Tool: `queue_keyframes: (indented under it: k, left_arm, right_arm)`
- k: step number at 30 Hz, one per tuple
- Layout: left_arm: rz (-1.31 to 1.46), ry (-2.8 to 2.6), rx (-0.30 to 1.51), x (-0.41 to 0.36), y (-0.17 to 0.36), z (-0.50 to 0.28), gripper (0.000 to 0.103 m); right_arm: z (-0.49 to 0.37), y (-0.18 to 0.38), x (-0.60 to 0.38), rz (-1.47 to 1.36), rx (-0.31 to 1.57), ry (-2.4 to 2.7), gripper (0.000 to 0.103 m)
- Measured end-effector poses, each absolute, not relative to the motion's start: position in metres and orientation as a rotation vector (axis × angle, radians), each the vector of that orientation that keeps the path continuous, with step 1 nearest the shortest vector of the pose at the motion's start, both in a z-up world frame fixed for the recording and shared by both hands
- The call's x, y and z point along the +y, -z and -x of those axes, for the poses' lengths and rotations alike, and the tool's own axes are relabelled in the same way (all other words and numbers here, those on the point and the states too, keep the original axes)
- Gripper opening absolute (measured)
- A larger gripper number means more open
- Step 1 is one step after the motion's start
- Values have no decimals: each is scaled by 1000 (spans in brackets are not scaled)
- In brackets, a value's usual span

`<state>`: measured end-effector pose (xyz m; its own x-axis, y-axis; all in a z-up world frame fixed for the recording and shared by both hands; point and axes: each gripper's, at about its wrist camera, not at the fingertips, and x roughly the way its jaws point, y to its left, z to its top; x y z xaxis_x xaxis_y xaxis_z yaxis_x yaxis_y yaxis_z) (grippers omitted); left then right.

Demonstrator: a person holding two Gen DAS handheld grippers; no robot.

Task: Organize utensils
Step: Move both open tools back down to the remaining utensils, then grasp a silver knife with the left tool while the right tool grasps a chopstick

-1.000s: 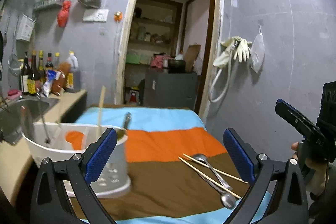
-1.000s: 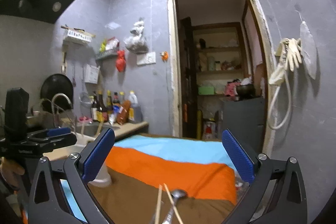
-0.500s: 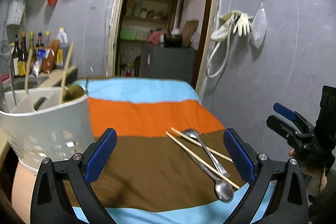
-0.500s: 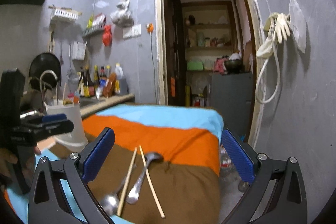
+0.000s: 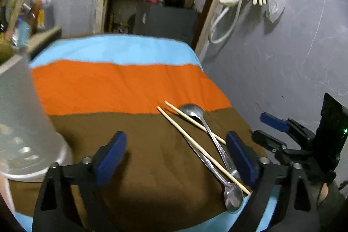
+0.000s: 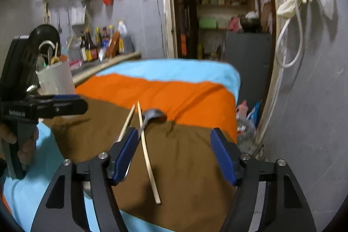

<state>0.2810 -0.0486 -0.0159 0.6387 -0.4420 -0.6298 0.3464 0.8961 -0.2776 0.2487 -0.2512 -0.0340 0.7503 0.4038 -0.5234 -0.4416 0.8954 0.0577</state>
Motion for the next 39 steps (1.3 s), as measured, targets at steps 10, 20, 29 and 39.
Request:
queue_keyframes:
  k: [10,20,29,39]
  left_arm:
    - [217,528,912,-51,31,-319,50]
    - [246,520,963,-46,37,-343,22]
    - [282,524,985,-48,44,-356,6]
    - [340,523,999,-40,47,-355,0]
  right_arm:
    - [-260,54,-243,102,664,-524,44]
    - [-264,58,-235,129,692,-553,39]
    - [-269,60,-227,166,721,-542,39]
    - [-265,56,-213,228,724,-495,7]
